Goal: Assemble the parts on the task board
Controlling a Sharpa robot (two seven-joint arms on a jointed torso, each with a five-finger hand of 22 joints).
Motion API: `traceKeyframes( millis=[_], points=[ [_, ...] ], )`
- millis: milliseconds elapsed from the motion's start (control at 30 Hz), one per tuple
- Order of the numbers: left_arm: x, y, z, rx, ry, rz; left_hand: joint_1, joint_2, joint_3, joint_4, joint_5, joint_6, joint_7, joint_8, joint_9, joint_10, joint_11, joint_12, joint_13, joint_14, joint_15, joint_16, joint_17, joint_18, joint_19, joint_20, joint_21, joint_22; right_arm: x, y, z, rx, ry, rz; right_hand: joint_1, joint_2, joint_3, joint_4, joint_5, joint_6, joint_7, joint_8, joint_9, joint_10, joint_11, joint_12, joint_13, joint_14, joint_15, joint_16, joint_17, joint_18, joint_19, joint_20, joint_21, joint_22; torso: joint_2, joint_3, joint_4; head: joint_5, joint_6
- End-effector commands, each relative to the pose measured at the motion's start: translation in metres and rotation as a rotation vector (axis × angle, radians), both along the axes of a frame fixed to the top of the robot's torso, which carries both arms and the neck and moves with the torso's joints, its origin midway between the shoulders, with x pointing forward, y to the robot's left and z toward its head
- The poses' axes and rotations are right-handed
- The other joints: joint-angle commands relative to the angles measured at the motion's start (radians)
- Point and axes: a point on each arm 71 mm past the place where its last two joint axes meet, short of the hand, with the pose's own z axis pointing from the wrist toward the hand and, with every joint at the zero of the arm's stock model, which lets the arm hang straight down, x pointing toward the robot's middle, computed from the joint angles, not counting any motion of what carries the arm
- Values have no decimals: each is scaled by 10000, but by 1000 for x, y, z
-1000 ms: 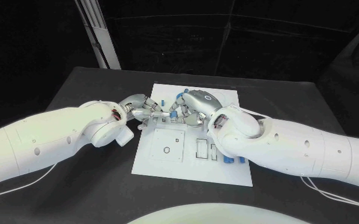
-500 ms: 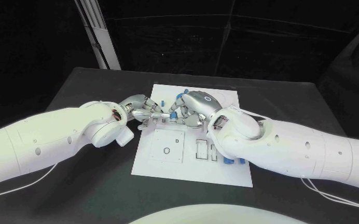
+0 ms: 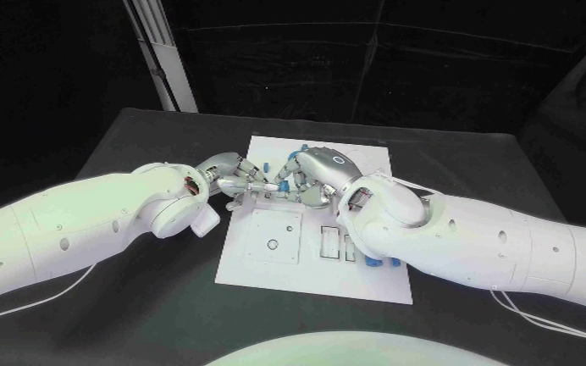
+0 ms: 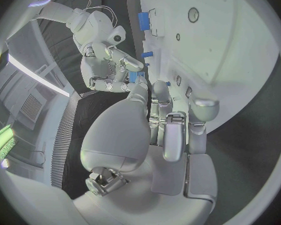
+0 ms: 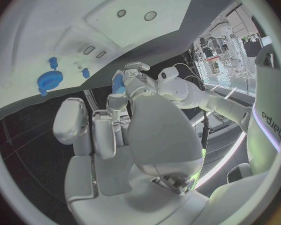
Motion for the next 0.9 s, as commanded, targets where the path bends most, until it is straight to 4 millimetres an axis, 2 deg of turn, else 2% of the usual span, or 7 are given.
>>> traceKeyframes(
  millis=[33,900],
  points=[
    [-1,-4,1,-44,7,-153,122,-7,0,-74,-47,-90,12,37,15,57,-33,25,9,925,-56,62,2151,-150,-66,3,61,9,-2,4,4,178,-166,223,-12,54,56,-5,21,73,-27,33,10,78,-10,4,-8,708,-44,-58,1077,72,18,-32,50,11,-12,-1,-10,8,-13],
    [0,-2,1,-26,-28,-68,122,-7,0,-74,-47,-90,12,37,15,57,-33,25,9,925,-56,62,2151,-150,-66,3,61,9,2,3,-1,-205,102,94,-33,38,100,8,-52,92,-35,29,10,58,-20,-100,-87,706,-53,-68,1067,76,10,-41,37,-12,-27,-1,-41,28,-66]
  ],
)
